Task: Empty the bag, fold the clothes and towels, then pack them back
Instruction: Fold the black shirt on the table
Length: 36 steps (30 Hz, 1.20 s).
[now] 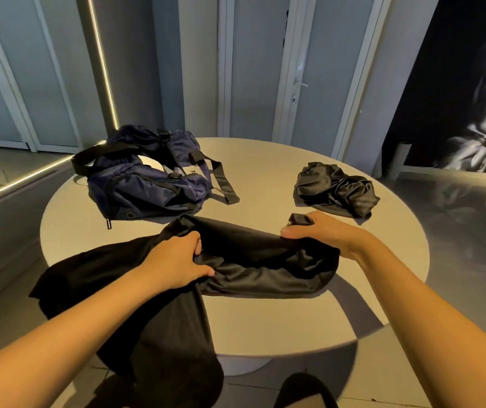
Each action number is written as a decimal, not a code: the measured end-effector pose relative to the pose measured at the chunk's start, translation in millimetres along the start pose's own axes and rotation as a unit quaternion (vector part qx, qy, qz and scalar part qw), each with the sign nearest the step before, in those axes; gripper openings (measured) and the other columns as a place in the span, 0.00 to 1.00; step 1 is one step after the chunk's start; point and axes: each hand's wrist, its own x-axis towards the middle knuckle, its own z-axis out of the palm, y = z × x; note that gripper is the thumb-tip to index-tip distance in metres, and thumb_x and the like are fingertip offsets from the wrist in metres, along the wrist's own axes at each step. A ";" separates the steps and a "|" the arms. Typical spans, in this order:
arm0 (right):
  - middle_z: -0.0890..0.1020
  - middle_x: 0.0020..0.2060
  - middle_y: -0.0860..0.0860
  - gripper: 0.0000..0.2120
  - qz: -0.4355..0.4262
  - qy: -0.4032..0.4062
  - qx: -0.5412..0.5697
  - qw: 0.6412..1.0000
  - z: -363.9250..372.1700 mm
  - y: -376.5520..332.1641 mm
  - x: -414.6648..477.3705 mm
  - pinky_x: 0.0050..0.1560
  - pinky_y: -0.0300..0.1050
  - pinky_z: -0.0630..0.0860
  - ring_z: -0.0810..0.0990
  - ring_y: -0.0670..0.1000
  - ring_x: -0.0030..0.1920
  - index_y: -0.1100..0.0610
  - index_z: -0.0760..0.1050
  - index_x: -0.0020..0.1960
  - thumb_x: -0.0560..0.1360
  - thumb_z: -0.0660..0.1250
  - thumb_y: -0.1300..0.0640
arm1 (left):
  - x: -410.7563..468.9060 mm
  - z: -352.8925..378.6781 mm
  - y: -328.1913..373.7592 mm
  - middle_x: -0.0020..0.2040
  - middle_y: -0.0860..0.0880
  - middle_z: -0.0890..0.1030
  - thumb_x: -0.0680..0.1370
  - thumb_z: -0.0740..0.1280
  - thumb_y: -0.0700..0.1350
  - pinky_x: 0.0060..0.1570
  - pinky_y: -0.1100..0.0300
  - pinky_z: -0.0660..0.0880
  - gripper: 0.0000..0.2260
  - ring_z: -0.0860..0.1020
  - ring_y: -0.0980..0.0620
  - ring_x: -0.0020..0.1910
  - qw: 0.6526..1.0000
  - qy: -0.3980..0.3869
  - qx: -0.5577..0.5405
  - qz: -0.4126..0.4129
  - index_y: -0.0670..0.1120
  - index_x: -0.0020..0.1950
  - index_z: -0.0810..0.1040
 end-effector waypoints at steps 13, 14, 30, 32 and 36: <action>0.86 0.55 0.55 0.18 0.010 0.091 0.221 0.971 -32.1 13.0 9.2 0.65 0.57 0.77 0.84 0.58 0.54 0.55 0.79 0.60 0.77 0.71 0.45 | -1.8 -57.5 -31.4 0.43 0.47 0.85 0.74 0.78 0.45 0.48 0.55 0.75 0.02 0.81 0.50 0.40 0.959 -0.133 -0.216 0.124 0.50 0.43 0.87; 0.86 0.52 0.53 0.15 0.006 0.111 0.254 0.961 -35.0 11.5 7.7 0.63 0.55 0.77 0.84 0.57 0.52 0.53 0.78 0.57 0.77 0.72 0.45 | -4.6 -64.6 -30.6 0.44 0.46 0.86 0.74 0.78 0.45 0.49 0.54 0.76 0.02 0.82 0.48 0.42 0.951 -0.120 -0.259 0.119 0.48 0.44 0.88; 0.86 0.52 0.59 0.22 -0.039 0.200 0.315 0.927 -69.1 -18.3 6.1 0.59 0.59 0.82 0.86 0.59 0.52 0.59 0.78 0.62 0.75 0.74 0.45 | -10.3 -111.8 16.6 0.40 0.43 0.84 0.82 0.68 0.42 0.38 0.61 0.79 0.08 0.81 0.47 0.40 0.890 0.055 -0.451 0.026 0.39 0.50 0.83; 0.86 0.51 0.58 0.23 -0.024 0.214 0.317 0.924 -64.6 -22.3 9.8 0.54 0.56 0.83 0.87 0.58 0.49 0.59 0.78 0.61 0.75 0.74 0.45 | -20.5 -88.2 44.7 0.39 0.44 0.85 0.80 0.71 0.44 0.37 0.60 0.79 0.05 0.82 0.49 0.36 0.905 0.010 -0.423 0.051 0.43 0.49 0.84; 0.86 0.54 0.57 0.30 -0.006 0.229 0.351 0.908 -58.9 -23.2 15.6 0.54 0.59 0.83 0.87 0.58 0.50 0.59 0.75 0.67 0.72 0.78 0.45 | -30.5 -25.7 86.6 0.42 0.51 0.83 0.76 0.74 0.56 0.45 0.51 0.81 0.11 0.82 0.51 0.41 0.959 -0.009 -0.260 0.112 0.50 0.51 0.81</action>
